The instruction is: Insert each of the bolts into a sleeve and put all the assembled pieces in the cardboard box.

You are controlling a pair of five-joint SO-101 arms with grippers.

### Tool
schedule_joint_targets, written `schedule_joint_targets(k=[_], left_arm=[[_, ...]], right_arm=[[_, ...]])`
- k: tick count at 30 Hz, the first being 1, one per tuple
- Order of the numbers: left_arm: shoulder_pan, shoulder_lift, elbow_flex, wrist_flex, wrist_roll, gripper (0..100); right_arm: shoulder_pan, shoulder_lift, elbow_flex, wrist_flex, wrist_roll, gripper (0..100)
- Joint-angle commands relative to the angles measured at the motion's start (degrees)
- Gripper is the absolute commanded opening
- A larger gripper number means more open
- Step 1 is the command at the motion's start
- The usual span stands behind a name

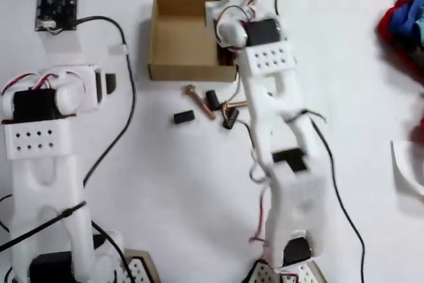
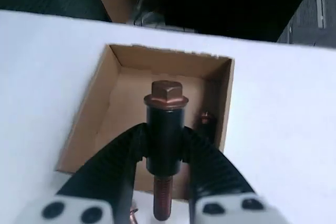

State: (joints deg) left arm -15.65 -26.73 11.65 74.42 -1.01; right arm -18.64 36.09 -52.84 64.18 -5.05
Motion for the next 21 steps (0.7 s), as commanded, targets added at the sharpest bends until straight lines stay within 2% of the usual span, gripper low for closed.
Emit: schedule_joint_targets(k=[1,4,7,21], left_arm=[[-2.2,-0.44,-0.13,0.26,-0.7,21],[-2.2,-0.7,0.75,-0.09,-0.7,21],[-2.02,-0.62,1.8,-0.18,-0.7,21],[-2.02,-0.7,3.03,0.26,-0.79,21]], right_arm=[[0.75,14.02,-22.59,3.82,-0.62,2.0],[0.57,22.29,-30.95,4.79,-0.7,2.0],[0.57,25.63,-32.44,3.47,-0.7,2.0],[0.57,26.33,-20.04,-7.34,-4.4,1.9]])
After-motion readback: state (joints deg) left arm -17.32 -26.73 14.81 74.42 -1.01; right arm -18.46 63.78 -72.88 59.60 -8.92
